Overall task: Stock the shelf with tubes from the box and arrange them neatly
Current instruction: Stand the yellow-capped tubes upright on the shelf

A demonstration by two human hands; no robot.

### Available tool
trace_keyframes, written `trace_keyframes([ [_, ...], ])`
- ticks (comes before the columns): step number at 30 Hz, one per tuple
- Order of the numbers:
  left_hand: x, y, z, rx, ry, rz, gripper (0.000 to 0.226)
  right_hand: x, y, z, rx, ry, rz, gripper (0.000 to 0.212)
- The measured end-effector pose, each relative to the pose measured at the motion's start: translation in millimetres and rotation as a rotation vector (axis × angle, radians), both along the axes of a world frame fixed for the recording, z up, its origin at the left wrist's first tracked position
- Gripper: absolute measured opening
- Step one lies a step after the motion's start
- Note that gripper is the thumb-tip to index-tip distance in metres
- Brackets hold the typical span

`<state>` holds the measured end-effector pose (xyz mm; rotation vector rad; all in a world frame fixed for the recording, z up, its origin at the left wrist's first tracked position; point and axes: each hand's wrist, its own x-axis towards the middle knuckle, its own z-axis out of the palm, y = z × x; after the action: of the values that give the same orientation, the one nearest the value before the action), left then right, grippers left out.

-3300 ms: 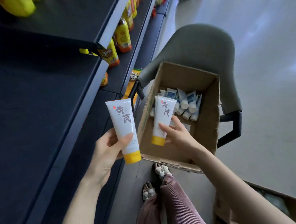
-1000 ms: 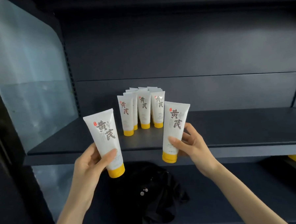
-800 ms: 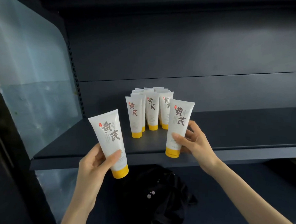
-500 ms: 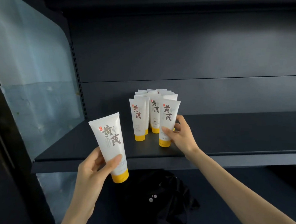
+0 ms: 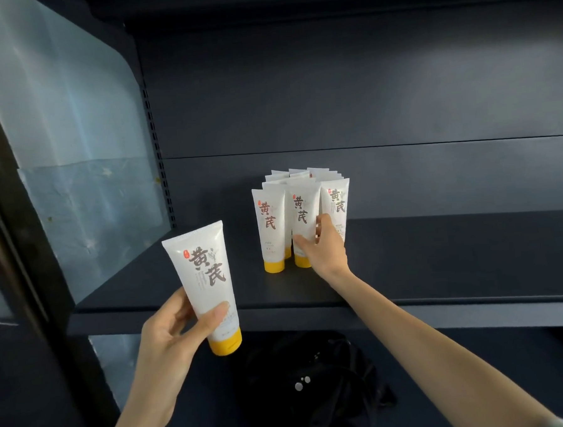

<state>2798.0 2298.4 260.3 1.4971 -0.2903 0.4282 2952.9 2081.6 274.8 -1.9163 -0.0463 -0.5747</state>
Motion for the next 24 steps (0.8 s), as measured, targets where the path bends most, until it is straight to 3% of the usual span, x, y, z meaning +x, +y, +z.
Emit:
trace_keyframes([
  [8, 13, -12, 7, -0.028, -0.011, 0.012, 0.046, -11, -10, 3, 0.006, 0.060, 0.040, 0.043],
  [12, 17, -19, 14, -0.044, -0.027, -0.013, 0.042, -46, -20, 9, -0.015, -0.061, 0.011, 0.037],
  [15, 18, -31, 22, -0.001, -0.055, -0.041, 0.035, -82, -17, 5, 0.085, -0.147, 0.194, 0.029],
  [19, 20, -51, 33, 0.035, -0.087, -0.108, 0.031, -118, -11, -8, -0.004, -0.176, 0.466, 0.051],
  [24, 23, -71, 44, 0.093, -0.094, -0.147, 0.034, -127, -10, -8, -0.043, -0.190, 0.546, 0.060],
])
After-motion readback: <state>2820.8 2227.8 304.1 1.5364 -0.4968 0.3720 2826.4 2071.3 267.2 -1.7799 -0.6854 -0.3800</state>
